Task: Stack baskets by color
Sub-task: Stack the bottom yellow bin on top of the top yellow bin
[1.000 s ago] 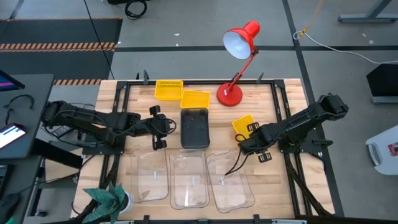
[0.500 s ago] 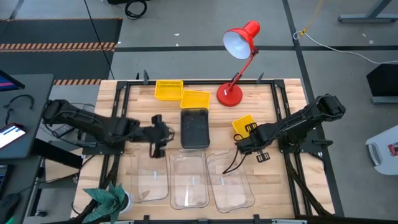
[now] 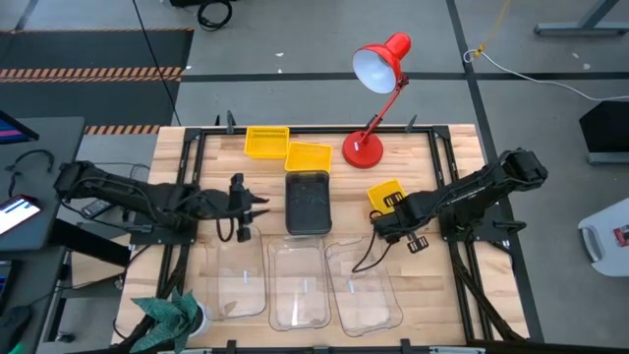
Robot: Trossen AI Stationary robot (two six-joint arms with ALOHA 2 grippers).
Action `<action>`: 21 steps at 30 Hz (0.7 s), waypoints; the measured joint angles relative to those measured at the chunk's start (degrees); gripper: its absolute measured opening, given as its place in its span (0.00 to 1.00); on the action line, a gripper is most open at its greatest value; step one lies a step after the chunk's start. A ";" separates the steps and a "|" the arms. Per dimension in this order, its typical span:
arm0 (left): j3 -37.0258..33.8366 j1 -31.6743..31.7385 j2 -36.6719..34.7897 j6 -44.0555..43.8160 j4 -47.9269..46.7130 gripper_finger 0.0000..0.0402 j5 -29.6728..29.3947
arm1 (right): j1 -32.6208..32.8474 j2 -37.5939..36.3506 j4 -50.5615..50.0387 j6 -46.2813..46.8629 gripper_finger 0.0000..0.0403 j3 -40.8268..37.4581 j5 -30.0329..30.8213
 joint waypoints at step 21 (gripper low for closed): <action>-6.21 16.12 -1.24 9.90 19.19 0.29 7.69 | -6.64 -1.75 -11.55 -21.71 0.03 19.96 9.67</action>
